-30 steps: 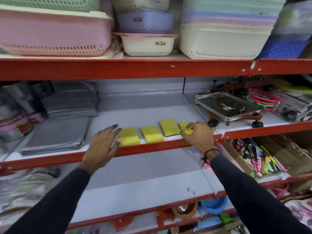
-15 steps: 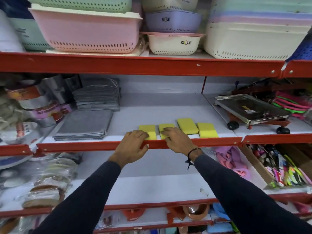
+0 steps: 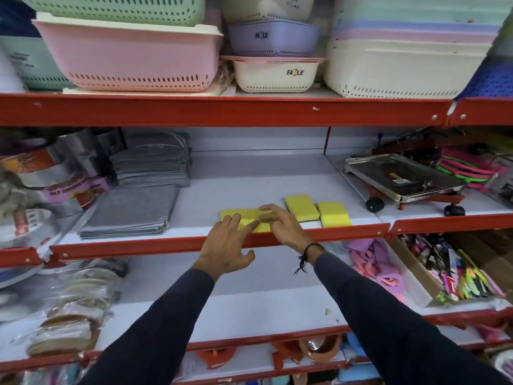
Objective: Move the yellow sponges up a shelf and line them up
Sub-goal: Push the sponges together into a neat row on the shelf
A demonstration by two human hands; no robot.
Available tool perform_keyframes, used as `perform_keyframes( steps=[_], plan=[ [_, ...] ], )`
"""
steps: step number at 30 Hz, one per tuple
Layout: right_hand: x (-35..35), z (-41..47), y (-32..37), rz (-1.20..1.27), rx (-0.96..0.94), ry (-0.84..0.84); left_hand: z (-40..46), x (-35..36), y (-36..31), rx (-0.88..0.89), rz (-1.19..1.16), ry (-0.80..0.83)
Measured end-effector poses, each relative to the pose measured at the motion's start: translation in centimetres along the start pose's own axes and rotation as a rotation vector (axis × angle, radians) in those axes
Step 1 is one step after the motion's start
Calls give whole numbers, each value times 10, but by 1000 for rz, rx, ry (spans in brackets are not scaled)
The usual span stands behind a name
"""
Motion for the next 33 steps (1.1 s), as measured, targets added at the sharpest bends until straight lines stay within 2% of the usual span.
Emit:
perform_keyframes(
  steps=[2,4,6,9,15,19,24,27,33],
  plan=[
    [-33,4,-1,-89,-11,-99,0,5,-2,-1,60,25],
    [-64,8,-5,-406,-16,-141,1,6,-2,-4,74,28],
    [-68,7,-22,-659,63,-30,1,5,-3,-9,65,28],
    [-48,0,-27,-800,34,80,3,3,-3,-11,60,17],
    [-23,-6,-5,-751,-91,4,3,0,-4,-26,32,38],
    [-38,-15,-6,-752,-97,-80,11,-5,-5,-49,69,71],
    [-49,-14,-13,-714,-39,-105,11,-3,-5,-74,75,79],
    [-59,-7,-21,-625,7,-126,11,-1,-6,-75,86,93],
    [-38,-10,-25,-408,-41,-122,12,0,-9,-112,82,94]
  ],
)
Point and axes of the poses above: each hand's wrist, its own z-axis towards the middle knuckle, its own x-axis out of the palm, y = z × x, the point moved 10 cm from there along z, towards the middle knuckle, and after that the axes turned 4 degrees about -x, right-handed, at the moved point
